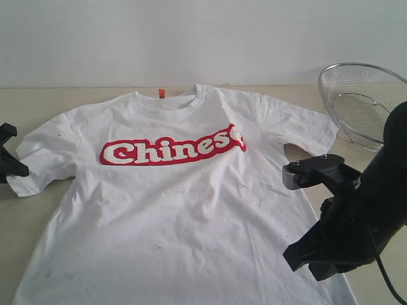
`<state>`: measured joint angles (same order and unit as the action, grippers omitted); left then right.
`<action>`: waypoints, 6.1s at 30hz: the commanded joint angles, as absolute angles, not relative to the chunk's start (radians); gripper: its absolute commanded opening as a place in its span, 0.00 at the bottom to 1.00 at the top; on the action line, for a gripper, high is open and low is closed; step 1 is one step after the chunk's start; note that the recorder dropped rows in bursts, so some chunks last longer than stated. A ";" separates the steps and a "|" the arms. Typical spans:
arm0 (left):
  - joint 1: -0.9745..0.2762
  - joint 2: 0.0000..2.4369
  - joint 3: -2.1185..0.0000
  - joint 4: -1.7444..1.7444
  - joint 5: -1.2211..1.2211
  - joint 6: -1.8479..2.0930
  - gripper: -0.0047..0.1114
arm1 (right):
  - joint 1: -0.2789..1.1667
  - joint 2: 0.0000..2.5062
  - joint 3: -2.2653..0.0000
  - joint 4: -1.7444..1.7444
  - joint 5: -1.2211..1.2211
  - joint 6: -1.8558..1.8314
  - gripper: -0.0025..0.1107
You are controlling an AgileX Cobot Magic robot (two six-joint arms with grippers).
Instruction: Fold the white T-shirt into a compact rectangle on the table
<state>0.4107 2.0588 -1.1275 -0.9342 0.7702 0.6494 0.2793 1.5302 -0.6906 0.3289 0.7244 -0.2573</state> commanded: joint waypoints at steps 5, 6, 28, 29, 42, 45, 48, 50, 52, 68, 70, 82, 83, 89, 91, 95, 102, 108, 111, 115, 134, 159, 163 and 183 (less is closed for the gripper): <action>0.408 2.065 -1.141 -1.003 0.766 0.711 0.08 | 0.279 1.520 -0.692 0.323 0.741 -0.268 0.02; 0.408 2.059 -1.141 -1.005 0.766 0.711 0.08 | 0.279 1.520 -0.692 0.323 0.741 -0.268 0.02; 0.406 1.931 -1.141 -1.201 0.768 0.799 0.08 | 0.279 1.520 -0.692 0.325 0.745 -0.268 0.02; 0.400 1.931 -1.141 -1.244 0.777 0.832 0.08 | 0.279 1.520 -0.692 0.329 0.745 -0.268 0.02; 0.163 1.969 -1.181 -1.294 0.662 0.900 0.08 | 0.279 1.520 -0.692 0.345 0.749 -0.268 0.02; 0.107 1.992 -1.233 -1.293 0.662 0.894 0.08 | 0.279 1.520 -0.692 0.346 0.752 -0.268 0.02; 0.047 2.036 -1.286 -1.264 0.662 0.859 0.08 | 0.279 1.520 -0.692 0.346 0.752 -0.268 0.02; 0.018 2.065 -1.316 -1.176 0.662 0.808 0.08 | 0.279 1.520 -0.692 0.348 0.752 -0.268 0.02; 0.002 2.079 -1.328 -1.110 0.654 0.779 0.08 | 0.279 1.520 -0.692 0.347 0.755 -0.268 0.02; -0.034 2.082 -1.338 -1.017 0.761 0.876 0.62 | 0.279 1.520 -0.692 0.349 0.748 -0.268 0.02; -0.034 2.082 -1.338 -1.065 0.800 0.947 0.53 | 0.279 1.520 -0.692 0.349 0.745 -0.268 0.02; -0.034 2.082 -1.338 -1.136 0.882 1.044 0.08 | 0.279 1.520 -0.692 0.349 0.747 -0.268 0.02; -0.034 2.082 -1.338 -1.136 0.887 1.038 0.08 | 0.279 1.520 -0.692 0.349 0.747 -0.268 0.02; -0.034 2.082 -1.338 -1.112 0.850 0.937 0.14 | 0.279 1.520 -0.692 0.353 0.747 -0.268 0.02; -0.034 2.082 -1.338 -1.110 0.848 0.937 0.26 | 0.279 1.520 -0.692 0.353 0.747 -0.268 0.02; -0.034 2.082 -1.338 -1.110 0.837 0.902 0.60 | 0.279 1.520 -0.692 0.353 0.747 -0.268 0.02; -0.034 2.082 -1.338 -1.110 0.858 0.894 0.66 | 0.279 1.520 -0.692 0.353 0.749 -0.268 0.02; -0.034 2.065 -1.347 -0.987 0.860 0.782 0.49 | 0.279 1.520 -0.692 0.353 0.755 -0.268 0.02; -0.034 2.065 -1.382 -0.786 0.866 0.635 0.52 | 0.279 1.520 -0.692 0.353 0.755 -0.268 0.02; -0.034 2.064 -1.416 -0.653 0.903 0.543 0.56 | 0.279 1.520 -0.692 0.353 0.752 -0.268 0.02; -0.030 1.953 -1.420 -0.353 1.086 0.377 0.56 | 0.279 1.520 -0.692 0.353 0.743 -0.275 0.02; 0.059 2.057 -1.420 -0.584 0.665 0.417 0.56 | 0.279 1.520 -0.692 0.361 0.738 -0.283 0.02; 0.059 2.079 -1.420 -0.587 0.665 0.420 0.56 | 0.279 1.520 -0.692 0.361 0.738 -0.283 0.02; 0.059 2.087 -1.420 -0.554 0.735 0.352 0.55 | 0.279 1.520 -0.692 0.361 0.724 -0.287 0.02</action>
